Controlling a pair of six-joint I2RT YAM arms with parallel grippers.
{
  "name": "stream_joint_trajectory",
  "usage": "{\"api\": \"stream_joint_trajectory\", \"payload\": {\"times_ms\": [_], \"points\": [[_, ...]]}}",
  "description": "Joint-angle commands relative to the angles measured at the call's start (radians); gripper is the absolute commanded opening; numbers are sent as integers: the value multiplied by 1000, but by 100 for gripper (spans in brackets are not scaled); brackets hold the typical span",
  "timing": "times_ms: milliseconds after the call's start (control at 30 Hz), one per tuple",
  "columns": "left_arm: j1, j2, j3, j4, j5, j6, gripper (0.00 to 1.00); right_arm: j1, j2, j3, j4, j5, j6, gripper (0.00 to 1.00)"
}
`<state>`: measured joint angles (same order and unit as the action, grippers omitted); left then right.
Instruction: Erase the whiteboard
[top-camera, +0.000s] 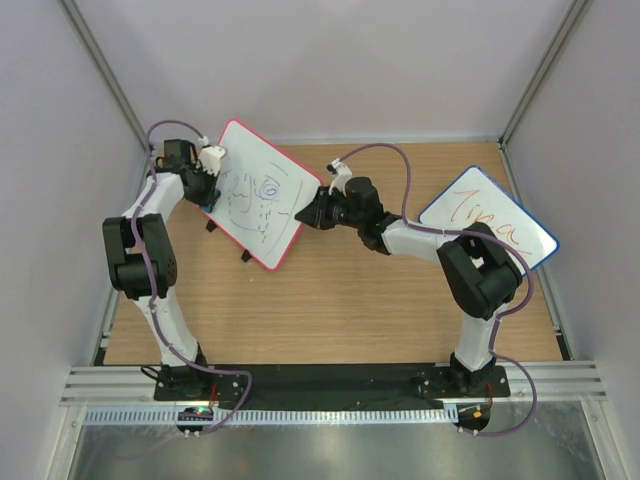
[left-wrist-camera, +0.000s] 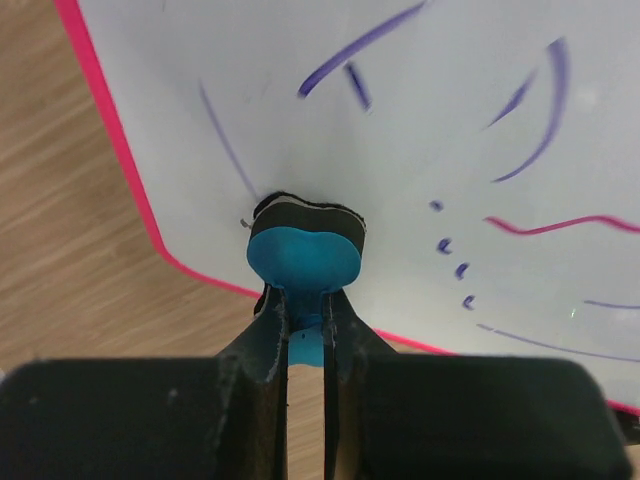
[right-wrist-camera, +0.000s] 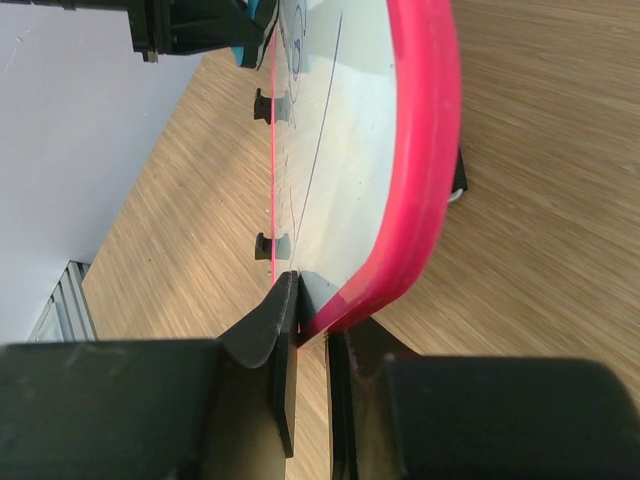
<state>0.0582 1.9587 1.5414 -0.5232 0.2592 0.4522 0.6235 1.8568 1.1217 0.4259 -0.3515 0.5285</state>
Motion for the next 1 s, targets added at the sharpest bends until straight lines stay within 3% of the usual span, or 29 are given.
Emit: {"api": "stream_joint_trajectory", "payload": {"times_ms": [0, 300, 667, 867, 967], "points": [[22, 40, -44, -41, -15, -10, 0, 25, -22, -31, -101, -9, -170, 1], [26, 98, 153, -38, -5, -98, 0, 24, -25, -25, -119, -7, -179, 1], [-49, 161, 405, -58, 8, -109, 0, 25, -11, -2, -145, -6, -194, 1], [-121, 135, 384, -64, 76, -136, 0, 25, -8, -8, -136, -4, -186, 1], [-150, 82, 272, -64, 127, -145, 0, 25, -7, -5, -136, -6, -190, 1]]}}
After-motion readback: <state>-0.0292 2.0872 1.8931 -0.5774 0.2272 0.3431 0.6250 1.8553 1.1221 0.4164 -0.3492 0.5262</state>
